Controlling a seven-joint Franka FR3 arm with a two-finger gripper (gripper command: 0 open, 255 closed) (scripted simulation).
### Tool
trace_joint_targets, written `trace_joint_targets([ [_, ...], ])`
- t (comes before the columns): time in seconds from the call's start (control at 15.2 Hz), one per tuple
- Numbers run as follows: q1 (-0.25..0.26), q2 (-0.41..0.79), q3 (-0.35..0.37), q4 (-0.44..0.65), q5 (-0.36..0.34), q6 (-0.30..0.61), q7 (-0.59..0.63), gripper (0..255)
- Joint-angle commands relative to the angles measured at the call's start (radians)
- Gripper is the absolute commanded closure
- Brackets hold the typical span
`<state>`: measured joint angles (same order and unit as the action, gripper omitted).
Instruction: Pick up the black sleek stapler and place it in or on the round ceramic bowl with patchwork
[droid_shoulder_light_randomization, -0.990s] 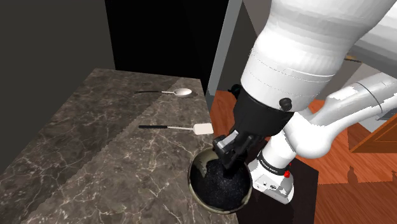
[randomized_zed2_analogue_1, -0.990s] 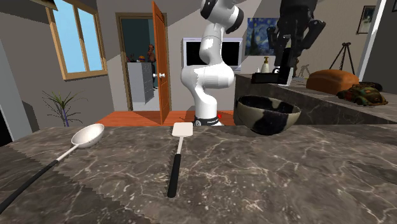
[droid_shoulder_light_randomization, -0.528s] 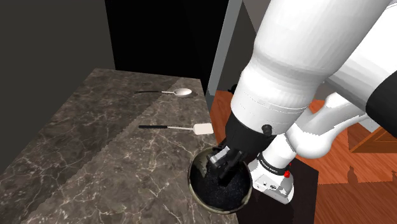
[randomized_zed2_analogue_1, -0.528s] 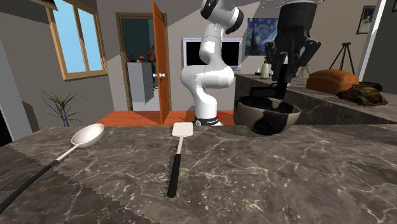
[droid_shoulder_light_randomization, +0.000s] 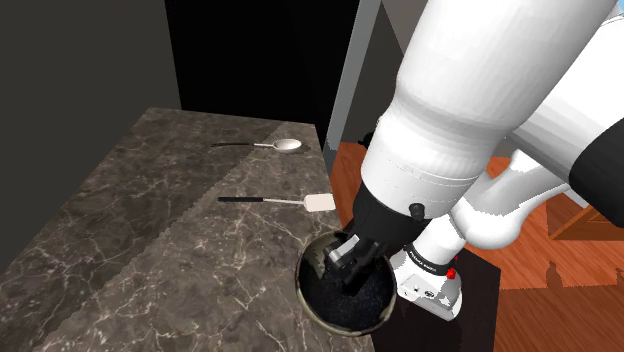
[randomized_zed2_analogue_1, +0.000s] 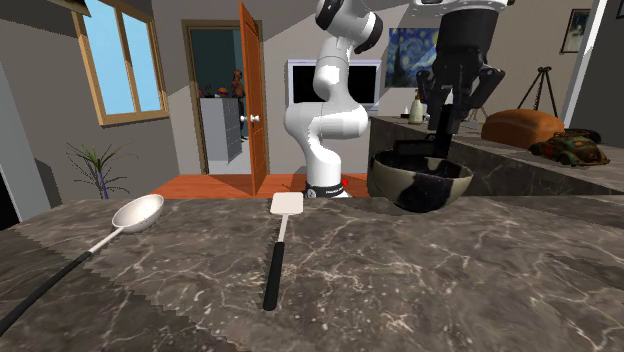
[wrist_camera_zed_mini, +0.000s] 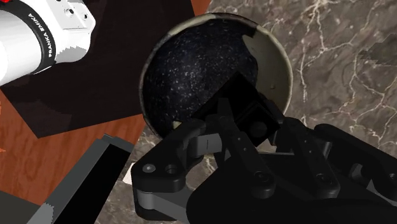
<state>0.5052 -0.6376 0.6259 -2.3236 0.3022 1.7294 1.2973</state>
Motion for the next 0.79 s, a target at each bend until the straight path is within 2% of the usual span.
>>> trace_joint_targets([
  [0.0,0.0,0.0,0.0,0.0,0.0,0.0,0.0,0],
  [0.33,0.0,0.0,0.0,0.0,0.0,0.0,0.0,0],
  [0.59,-0.012,0.015,-0.024,0.134,-0.025,-0.12,0.01,0],
  [0.73,-0.012,0.014,-0.024,0.134,-0.025,-0.12,0.01,0],
])
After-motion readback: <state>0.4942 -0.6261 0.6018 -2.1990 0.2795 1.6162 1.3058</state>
